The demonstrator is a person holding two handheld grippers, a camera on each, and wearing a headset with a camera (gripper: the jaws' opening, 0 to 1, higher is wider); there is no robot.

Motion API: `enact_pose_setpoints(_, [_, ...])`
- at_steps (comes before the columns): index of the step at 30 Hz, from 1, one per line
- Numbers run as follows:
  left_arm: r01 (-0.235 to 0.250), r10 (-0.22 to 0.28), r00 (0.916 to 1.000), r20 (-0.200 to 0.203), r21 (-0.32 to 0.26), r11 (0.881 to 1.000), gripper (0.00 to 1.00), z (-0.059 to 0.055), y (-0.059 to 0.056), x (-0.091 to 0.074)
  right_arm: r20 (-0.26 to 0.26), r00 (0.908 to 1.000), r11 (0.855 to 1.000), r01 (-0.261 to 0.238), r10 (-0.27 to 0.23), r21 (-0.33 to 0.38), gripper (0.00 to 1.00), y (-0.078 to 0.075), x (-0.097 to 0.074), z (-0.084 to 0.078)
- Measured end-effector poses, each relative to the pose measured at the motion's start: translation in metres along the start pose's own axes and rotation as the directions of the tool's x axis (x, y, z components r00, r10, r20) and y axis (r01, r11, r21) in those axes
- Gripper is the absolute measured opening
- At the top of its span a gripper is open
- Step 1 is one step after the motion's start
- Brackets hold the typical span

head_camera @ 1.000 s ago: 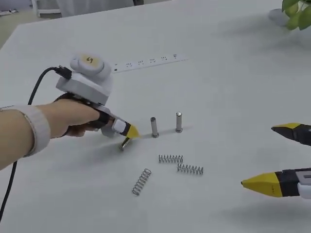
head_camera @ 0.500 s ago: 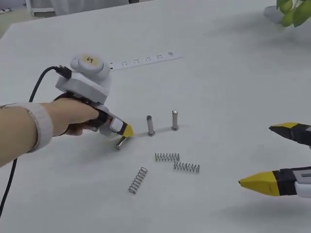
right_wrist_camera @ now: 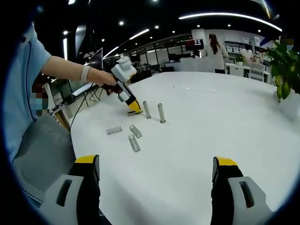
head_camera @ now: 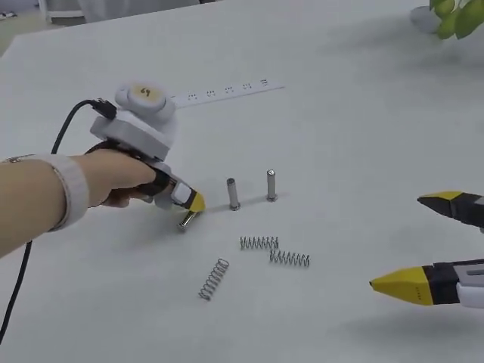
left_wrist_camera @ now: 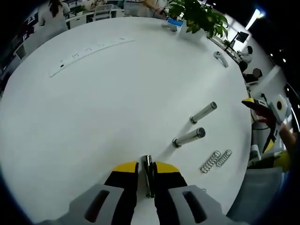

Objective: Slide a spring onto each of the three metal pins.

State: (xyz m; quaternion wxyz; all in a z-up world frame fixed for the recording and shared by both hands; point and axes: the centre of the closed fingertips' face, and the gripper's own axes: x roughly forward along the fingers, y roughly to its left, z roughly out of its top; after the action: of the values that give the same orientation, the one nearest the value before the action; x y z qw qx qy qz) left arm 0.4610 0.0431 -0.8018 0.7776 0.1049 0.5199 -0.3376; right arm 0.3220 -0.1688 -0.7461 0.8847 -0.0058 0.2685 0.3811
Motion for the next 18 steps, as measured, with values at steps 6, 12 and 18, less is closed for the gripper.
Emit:
enact_pose_setpoints(6, [-0.024,0.025,0.9995,-0.019,0.023,0.999,0.02,-0.0006,0.0013,0.0003,0.000,1.0000,1.000,-0.007,0.007,-0.003,0.99,0.0020,0.0020,0.0010])
enact_pose_setpoints(12, [-0.044,0.046,0.9982,-0.038,0.056,0.997,0.00,-0.0013,0.0031,0.0009,0.000,1.0000,1.000,-0.007,0.007,0.000,0.99,0.0018,0.0017,0.0013])
enact_pose_setpoints(18, [-0.054,0.057,0.9974,-0.044,0.058,0.997,0.00,-0.0015,0.0036,0.0011,-0.001,1.0000,1.000,-0.010,0.010,0.000,0.99,0.0029,0.0020,0.0006])
